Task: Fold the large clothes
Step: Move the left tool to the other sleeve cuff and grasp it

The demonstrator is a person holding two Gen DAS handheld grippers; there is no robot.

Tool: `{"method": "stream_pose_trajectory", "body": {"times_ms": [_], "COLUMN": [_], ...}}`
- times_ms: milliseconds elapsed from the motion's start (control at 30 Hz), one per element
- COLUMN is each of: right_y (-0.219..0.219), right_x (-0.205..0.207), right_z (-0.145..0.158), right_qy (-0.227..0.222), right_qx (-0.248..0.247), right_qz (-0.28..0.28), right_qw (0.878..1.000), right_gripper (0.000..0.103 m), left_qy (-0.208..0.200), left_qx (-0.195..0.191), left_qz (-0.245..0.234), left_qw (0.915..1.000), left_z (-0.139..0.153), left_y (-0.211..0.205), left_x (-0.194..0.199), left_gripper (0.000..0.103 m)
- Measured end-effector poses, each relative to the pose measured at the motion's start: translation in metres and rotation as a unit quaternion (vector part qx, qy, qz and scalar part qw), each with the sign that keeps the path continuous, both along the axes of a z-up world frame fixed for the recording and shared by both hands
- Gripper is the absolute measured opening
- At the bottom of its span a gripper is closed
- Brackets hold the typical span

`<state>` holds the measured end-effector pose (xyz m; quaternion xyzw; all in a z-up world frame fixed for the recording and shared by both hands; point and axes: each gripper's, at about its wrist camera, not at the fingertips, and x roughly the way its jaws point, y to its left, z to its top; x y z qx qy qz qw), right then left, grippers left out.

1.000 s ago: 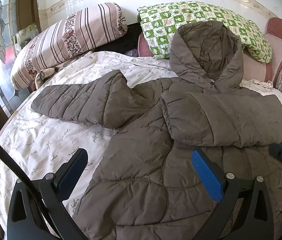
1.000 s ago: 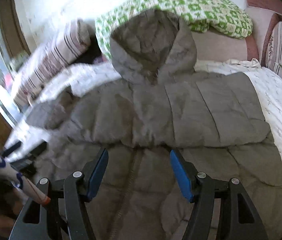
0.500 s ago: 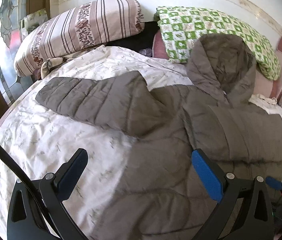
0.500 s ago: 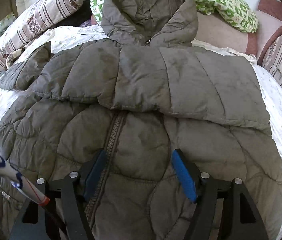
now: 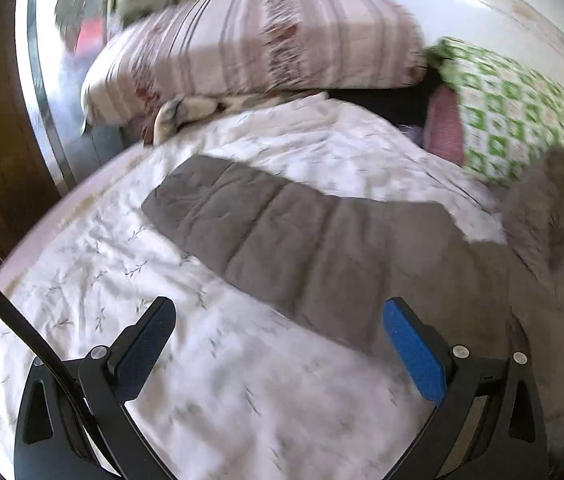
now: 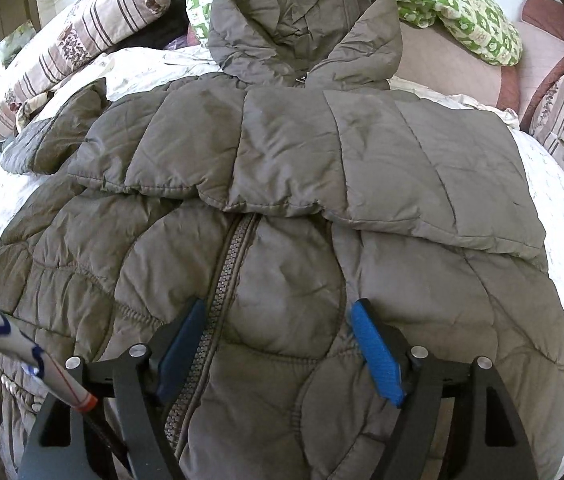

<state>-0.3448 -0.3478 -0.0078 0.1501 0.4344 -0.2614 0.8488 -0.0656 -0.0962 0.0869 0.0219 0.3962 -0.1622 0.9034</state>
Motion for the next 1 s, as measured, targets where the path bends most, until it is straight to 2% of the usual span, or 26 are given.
{"method": "stream_pose_trajectory", "body": {"times_ms": [100,200,300,433,533,700,867,933,967,1000], "right_y": [0.0,-0.001,-0.002,-0.002,-0.002,-0.003,-0.004,-0.005,-0.004,-0.003], "right_x": [0.0,-0.001,-0.001,0.001,0.002,0.002,0.002,0.003,0.003,0.003], "right_z": [-0.001,-0.001,-0.001,-0.002,-0.003,-0.005,-0.006,-0.006,-0.006,-0.006], "right_qy": [0.002,0.001,0.002,0.002,0.002,0.001,0.001,0.001,0.002,0.002], "right_qx": [-0.002,0.001,0.004,0.005,0.006,0.01,0.008,0.01,0.011,0.01], "right_qz": [0.002,0.004,0.005,0.006,0.006,0.008,0.008,0.008,0.008,0.008], "right_qw": [1.0,1.0,1.0,1.0,1.0,1.0,1.0,1.0,1.0,1.0], "right_gripper": [0.081,0.081,0.082,0.082,0.083,0.084,0.084,0.084,0.084,0.084], "left_qy": [0.035,0.057,0.083,0.122,0.124,0.139,0.115,0.105,0.097,0.096], "left_qx": [-0.038,-0.079,-0.13,-0.201,-0.234,-0.262,-0.275,-0.27,-0.266,-0.262], "left_qz": [0.026,0.046,0.065,0.094,0.105,0.117,0.123,0.127,0.126,0.124], "left_qw": [0.9983,0.9942,0.9858,0.9674,0.9586,0.9477,0.9465,0.9486,0.9508,0.9522], "left_z": [-0.01,-0.018,-0.03,-0.053,-0.063,-0.083,-0.086,-0.086,-0.083,-0.082], "left_y": [0.023,0.044,0.067,0.097,0.109,0.114,0.106,0.104,0.102,0.101], "left_x": [0.04,0.073,0.104,0.144,0.162,0.181,0.192,0.194,0.193,0.193], "left_gripper": [0.102,0.092,0.084,0.07,0.068,0.068,0.068,0.065,0.039,0.024]}}
